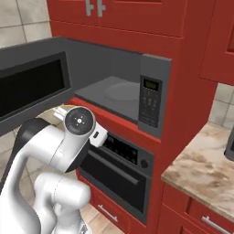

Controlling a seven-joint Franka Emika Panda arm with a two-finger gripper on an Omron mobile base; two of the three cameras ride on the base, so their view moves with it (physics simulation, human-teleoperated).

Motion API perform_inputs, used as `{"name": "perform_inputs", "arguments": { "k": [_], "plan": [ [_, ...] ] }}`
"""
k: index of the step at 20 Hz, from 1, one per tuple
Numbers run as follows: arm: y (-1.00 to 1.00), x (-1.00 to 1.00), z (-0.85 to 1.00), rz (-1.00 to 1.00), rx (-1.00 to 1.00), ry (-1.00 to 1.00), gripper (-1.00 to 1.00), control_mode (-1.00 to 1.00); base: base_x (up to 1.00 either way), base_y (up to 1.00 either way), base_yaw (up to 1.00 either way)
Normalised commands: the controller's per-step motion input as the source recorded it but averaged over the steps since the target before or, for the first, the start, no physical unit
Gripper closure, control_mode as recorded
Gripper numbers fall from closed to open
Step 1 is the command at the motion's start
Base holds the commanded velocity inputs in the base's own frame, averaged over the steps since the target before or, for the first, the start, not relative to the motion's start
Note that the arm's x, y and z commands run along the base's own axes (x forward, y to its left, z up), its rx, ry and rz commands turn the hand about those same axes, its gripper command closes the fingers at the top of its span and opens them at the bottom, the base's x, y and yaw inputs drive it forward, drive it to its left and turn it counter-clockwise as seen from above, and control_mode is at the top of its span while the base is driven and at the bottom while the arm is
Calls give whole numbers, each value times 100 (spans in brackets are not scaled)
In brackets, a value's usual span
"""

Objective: Place the bowl containing the hot dog and steak in the microwave. Close the microwave door and press the start button to microwave the meal.

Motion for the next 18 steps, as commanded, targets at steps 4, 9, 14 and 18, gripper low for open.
{"name": "perform_inputs", "arguments": {
  "k": [4, 9, 14, 18],
  "plan": [
    [0, 0, 0, 0, 0, 0, 100, 100, 31, 54, -26],
    [0, 0, 0, 0, 0, 0, 100, 100, 31, 47, -26],
    [0, 0, 0, 0, 0, 0, 100, 100, 17, 18, -29],
    [0, 0, 0, 0, 0, 0, 100, 100, 2, 3, -30]
  ]
}}
